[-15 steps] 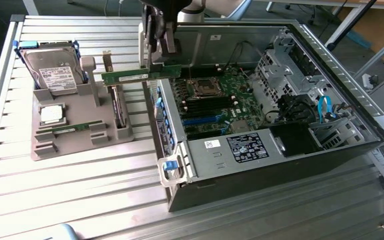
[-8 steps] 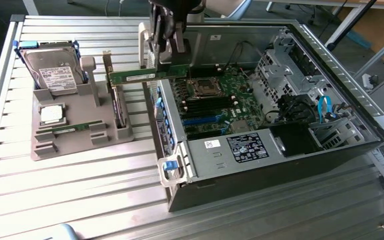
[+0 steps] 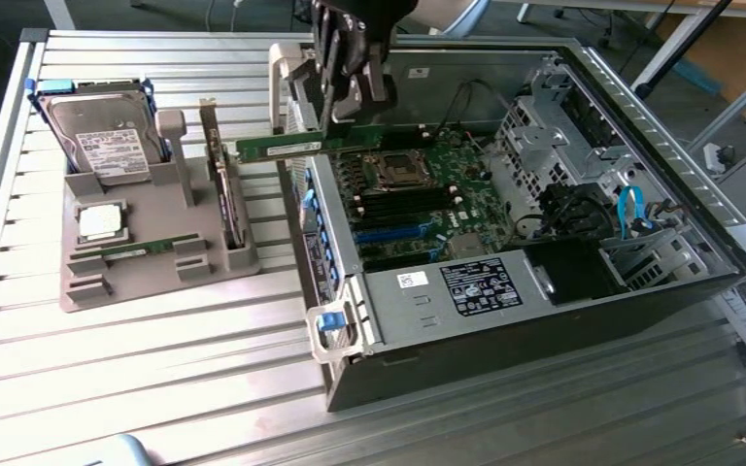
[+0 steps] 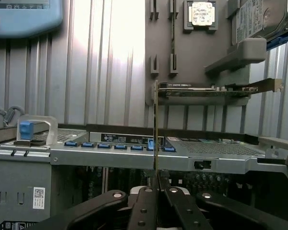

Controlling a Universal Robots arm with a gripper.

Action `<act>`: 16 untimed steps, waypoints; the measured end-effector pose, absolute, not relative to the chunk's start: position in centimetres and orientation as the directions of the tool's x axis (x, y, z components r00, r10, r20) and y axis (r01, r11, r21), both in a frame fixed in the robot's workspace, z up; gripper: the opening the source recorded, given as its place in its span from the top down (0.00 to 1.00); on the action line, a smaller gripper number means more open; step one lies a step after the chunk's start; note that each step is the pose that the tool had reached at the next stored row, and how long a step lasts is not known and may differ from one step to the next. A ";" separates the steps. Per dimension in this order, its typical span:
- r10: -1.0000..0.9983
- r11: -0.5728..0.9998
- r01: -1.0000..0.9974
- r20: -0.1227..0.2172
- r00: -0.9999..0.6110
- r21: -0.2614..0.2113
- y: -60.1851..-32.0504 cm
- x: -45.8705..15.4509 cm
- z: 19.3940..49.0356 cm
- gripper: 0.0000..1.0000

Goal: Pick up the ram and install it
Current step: 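Pick up the ram and move it above insertion slot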

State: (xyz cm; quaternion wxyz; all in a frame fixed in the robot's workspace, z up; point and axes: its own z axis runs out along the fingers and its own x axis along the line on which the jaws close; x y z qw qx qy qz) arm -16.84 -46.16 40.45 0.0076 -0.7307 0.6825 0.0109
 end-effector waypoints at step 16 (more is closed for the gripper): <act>-0.997 -0.068 -0.998 -0.026 0.068 0.004 -46.2 -13.5 40.5 0.88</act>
